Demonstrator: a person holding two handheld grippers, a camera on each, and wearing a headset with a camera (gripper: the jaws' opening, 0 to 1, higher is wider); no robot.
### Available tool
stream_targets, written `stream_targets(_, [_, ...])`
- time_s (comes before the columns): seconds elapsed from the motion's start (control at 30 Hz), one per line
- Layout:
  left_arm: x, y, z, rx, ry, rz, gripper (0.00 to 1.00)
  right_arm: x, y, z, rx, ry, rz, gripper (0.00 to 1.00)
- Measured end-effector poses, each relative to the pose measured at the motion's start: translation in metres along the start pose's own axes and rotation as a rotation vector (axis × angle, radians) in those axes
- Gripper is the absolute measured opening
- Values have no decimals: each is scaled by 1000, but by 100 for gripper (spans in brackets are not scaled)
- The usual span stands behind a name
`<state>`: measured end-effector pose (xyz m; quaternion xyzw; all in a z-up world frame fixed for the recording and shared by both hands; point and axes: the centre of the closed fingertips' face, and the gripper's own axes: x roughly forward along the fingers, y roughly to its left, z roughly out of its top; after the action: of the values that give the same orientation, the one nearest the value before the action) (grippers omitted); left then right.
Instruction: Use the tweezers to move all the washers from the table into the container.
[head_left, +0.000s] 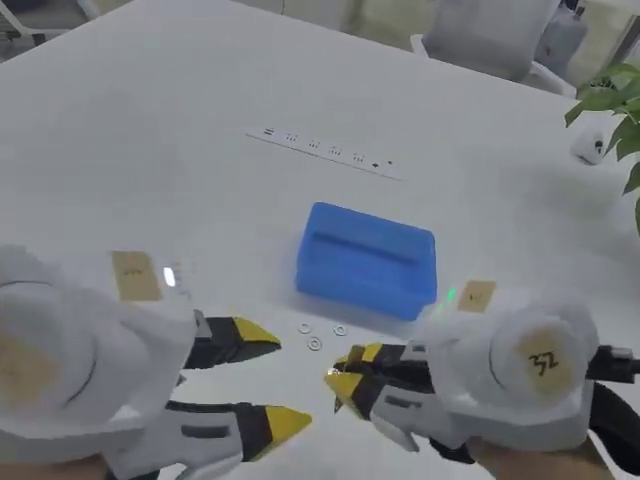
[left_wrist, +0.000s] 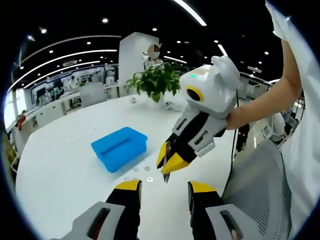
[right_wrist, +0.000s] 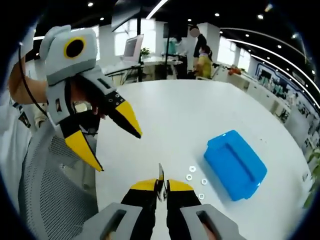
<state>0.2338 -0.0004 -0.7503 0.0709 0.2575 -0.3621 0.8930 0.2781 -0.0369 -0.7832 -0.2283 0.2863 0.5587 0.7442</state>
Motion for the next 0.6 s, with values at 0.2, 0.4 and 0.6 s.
stream_targets(0.2, [-18,9,-16,-33,11,84,49,2,-31,18,109,-77,-38,3])
stream_targets(0.4, [-36,22,-18,-57,-74,242,70,13,-46,27,154,-112,-56,3])
stream_targets(0.6, [-48,32,-22,-121,-120,336,76,27,-55,31,162,-125,-75,3])
